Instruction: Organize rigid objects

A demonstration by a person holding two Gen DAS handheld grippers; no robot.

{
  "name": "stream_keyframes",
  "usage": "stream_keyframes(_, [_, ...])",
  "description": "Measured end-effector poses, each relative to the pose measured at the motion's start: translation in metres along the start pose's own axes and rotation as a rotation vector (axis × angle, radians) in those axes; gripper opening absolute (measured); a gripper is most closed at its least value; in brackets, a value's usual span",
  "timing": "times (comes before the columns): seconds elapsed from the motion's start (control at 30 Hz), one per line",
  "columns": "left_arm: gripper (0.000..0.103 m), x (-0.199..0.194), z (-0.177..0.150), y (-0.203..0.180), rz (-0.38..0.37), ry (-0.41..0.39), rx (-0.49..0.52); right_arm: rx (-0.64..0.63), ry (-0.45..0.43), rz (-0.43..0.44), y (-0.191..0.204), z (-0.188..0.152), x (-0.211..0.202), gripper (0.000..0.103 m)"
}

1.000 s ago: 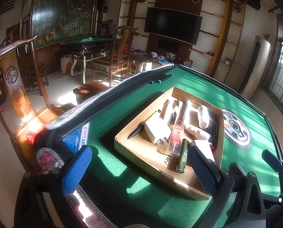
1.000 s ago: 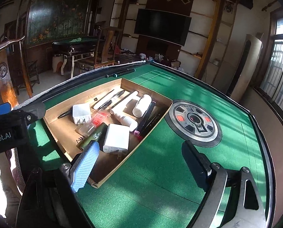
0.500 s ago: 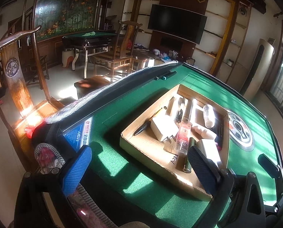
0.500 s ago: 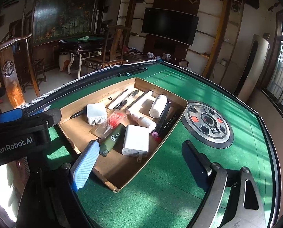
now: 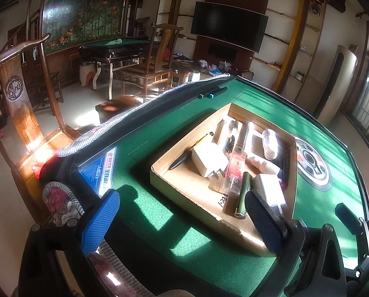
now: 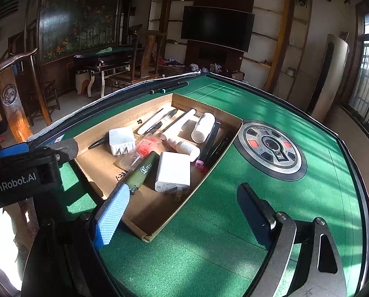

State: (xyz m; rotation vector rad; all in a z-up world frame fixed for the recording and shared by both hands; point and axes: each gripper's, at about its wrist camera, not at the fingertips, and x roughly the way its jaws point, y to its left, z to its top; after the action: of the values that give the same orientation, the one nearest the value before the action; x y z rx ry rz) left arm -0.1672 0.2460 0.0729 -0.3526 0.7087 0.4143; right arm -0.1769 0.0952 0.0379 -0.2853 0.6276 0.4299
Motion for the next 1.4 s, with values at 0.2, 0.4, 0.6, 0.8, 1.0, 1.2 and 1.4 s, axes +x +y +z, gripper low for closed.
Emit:
stream_keyframes(0.2, [0.102,0.0043,-0.0019,-0.0024,-0.002,0.023,0.007,-0.002,-0.006,-0.001,0.0003,0.0002,-0.0021,0.088])
stream_keyframes(0.4, [0.102,0.0058,-0.0034,-0.0022,-0.004,0.032,0.007,-0.006,0.002,-0.001,0.0027,0.0001,-0.0019,0.088])
stream_keyframes(0.6, [0.102,0.0078,-0.0054,-0.0035,-0.004,0.040,0.012,0.000,0.002,0.004,0.0030,0.0002,-0.0016,0.088])
stream_keyframes(0.8, [0.102,0.0091,-0.0059,-0.0038,-0.006,0.042,0.014,0.003,0.000,0.004,0.0029,0.0006,-0.0012,0.088])
stream_keyframes(1.0, [0.102,0.0068,-0.0066,-0.0049,-0.011,0.046,0.018,0.011,-0.006,0.008,0.0044,0.0000,-0.0004,0.088])
stream_keyframes(1.2, [0.102,0.0046,-0.0080,-0.0079,-0.013,0.050,0.026,0.015,-0.018,0.006,0.0048,-0.0014,-0.0027,0.088])
stream_keyframes(1.4, [0.102,0.0014,-0.0081,-0.0087,-0.002,0.042,0.025,0.040,-0.018,0.011,0.0023,-0.0039,-0.0052,0.088])
